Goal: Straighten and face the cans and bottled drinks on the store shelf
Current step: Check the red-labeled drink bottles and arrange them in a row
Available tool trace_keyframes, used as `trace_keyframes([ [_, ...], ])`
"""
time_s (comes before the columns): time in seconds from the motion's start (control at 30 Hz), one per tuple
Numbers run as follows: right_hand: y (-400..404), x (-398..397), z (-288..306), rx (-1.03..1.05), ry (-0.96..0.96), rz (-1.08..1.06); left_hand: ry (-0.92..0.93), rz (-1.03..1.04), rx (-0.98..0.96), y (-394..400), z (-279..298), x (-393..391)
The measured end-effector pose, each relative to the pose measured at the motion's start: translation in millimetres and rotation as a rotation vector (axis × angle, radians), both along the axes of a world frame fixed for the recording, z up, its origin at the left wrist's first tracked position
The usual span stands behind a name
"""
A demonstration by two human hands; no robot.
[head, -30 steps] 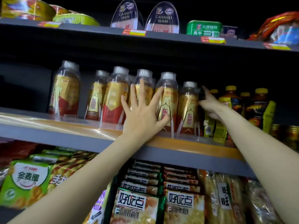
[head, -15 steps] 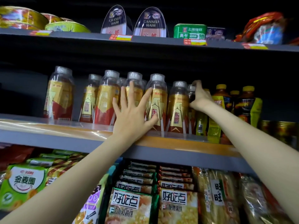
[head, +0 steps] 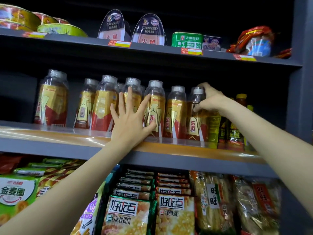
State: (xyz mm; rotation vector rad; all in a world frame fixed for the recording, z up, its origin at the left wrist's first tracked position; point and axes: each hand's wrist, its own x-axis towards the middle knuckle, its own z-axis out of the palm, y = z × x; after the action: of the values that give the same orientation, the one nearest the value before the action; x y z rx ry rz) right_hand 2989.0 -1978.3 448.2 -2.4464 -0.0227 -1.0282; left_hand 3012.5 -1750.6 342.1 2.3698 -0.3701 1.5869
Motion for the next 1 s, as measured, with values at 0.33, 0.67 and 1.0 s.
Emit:
trace_keyframes([
  [0.33, 1.0, -5.0, -46.4, 0.128, -0.176, 0.007, 0.013, 0.006, 0.000, -0.1, -0.4, -2.4],
  [0.67, -9.1, -87.4, -67.8, -0.110, -0.484, 0.347, 0.059, -0.009, 0.016, 1.5, 2.0, -8.1],
  [1.0, 27.9, -130.4, -57.5, 0.937, -0.327, 0.926, 0.684, -1.200, -0.425, -7.4, -4.4, -120.9],
])
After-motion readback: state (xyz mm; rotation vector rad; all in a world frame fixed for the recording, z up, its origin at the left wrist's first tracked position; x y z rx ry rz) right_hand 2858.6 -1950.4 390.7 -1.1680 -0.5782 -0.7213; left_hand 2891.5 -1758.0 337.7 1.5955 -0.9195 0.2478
